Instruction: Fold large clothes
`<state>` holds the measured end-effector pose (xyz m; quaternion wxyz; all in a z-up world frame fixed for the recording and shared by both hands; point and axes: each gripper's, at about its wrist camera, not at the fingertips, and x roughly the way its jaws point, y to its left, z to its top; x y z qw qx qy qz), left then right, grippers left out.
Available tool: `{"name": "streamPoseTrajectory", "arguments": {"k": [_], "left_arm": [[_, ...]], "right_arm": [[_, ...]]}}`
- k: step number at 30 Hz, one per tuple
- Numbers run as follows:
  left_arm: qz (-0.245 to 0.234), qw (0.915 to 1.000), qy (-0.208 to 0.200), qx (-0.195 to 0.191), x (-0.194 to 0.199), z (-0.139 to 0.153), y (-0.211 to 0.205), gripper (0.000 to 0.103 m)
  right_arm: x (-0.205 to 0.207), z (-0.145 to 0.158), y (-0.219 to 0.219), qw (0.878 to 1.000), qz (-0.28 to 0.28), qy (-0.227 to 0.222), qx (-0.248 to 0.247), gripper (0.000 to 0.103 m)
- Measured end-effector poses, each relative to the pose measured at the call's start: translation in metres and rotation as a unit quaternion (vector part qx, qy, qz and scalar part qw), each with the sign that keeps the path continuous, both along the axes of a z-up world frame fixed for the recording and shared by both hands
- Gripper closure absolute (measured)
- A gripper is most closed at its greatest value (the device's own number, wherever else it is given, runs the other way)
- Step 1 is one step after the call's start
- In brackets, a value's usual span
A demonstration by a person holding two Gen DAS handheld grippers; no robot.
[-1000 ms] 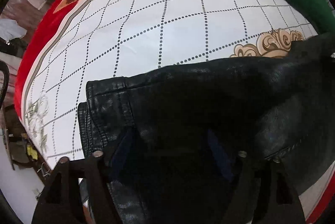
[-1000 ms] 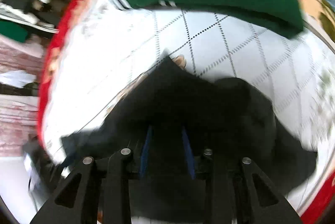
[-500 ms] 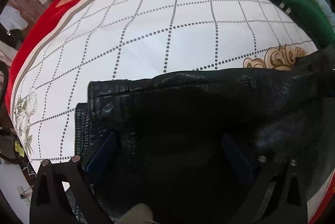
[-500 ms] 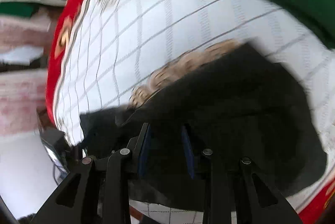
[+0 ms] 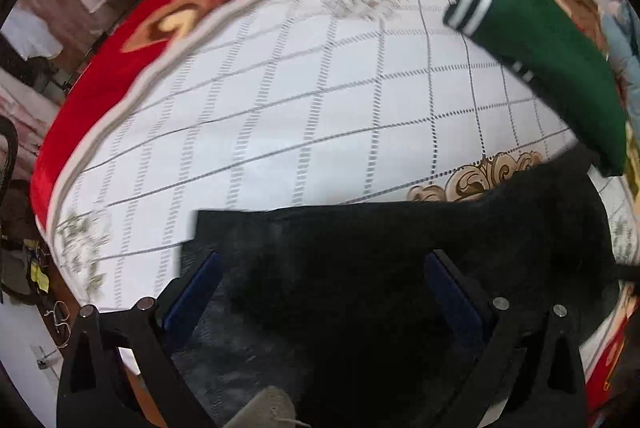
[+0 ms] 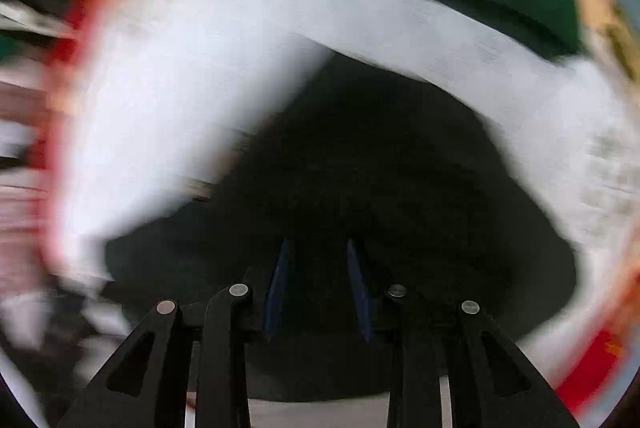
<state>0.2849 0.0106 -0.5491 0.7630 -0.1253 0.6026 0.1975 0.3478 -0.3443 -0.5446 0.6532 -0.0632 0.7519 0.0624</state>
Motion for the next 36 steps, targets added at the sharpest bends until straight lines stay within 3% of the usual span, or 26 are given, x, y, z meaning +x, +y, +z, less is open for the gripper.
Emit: {"name": "streamPoseTrajectory", "arguments": {"k": [2,5,8,10,12,14,16,18,21,23,25,27,28,29,33,35,36], "left_arm": [[0.005,0.9996,0.029,-0.005,0.026,-0.035,-0.004,0.0],[0.026,0.9958,0.082,-0.032,0.047,-0.073,0.01,0.0],[0.026,0.9968,0.069,-0.031,0.051,-0.061,0.016,0.0],[0.029,0.9975,0.061,-0.021,0.047,-0.045,0.019,0.0],[0.043,0.9975,0.053,-0.017,0.04,-0.031,0.023,0.0],[0.054,0.9973,0.05,-0.001,0.033,-0.016,0.024,0.0],[0.059,0.997,0.048,0.016,0.026,-0.003,0.024,0.0],[0.062,0.9966,0.04,0.036,0.017,0.009,0.024,0.0],[0.064,0.9953,0.04,0.06,0.004,0.019,0.024,0.0],[0.07,0.9944,0.045,0.065,-0.005,0.018,0.025,0.0],[0.076,0.9938,0.049,0.065,-0.011,0.018,0.026,0.0],[0.078,0.9935,0.053,0.064,-0.018,0.016,0.022,0.0],[0.077,0.9933,0.057,0.065,-0.021,0.015,0.02,0.0],[0.075,0.9931,0.061,0.065,-0.025,0.015,0.018,0.0],[0.063,0.9938,0.067,0.062,-0.033,0.014,0.002,0.0],[0.053,0.9954,0.065,0.048,-0.031,0.014,-0.011,0.0],[0.046,0.9962,0.06,0.043,-0.031,0.015,-0.016,0.0]], "right_arm": [[0.006,-0.028,-0.023,0.998,-0.054,0.022,0.034,0.087],[0.017,-0.011,-0.022,0.996,-0.074,0.046,0.026,0.087],[0.024,0.032,-0.02,0.995,-0.07,0.013,0.071,0.086],[0.033,0.048,-0.017,0.996,-0.05,-0.017,0.072,0.085],[0.048,0.038,-0.008,0.997,-0.031,-0.03,0.058,0.085],[0.062,-0.005,-0.007,1.0,-0.014,0.001,0.019,0.087],[0.072,-0.009,-0.006,1.0,-0.012,0.016,0.009,0.088],[0.078,0.014,-0.004,1.0,-0.015,0.02,0.015,0.088],[0.072,0.063,-0.001,0.997,-0.004,-0.002,0.073,0.088],[0.049,0.077,0.012,0.992,0.034,0.021,0.121,0.088],[0.02,0.067,0.025,0.988,0.07,0.055,0.125,0.088],[-0.001,0.032,0.036,0.989,0.098,0.077,0.085,0.09],[0.003,0.014,0.041,0.99,0.104,0.066,0.069,0.09],[0.002,0.003,0.043,0.991,0.104,0.055,0.062,0.091],[0.017,0.008,0.034,0.994,0.052,0.069,0.069,0.091],[0.018,0.029,0.013,0.99,0.03,0.055,0.125,0.091],[0.017,0.04,-0.004,0.986,0.011,0.045,0.16,0.087]]}}
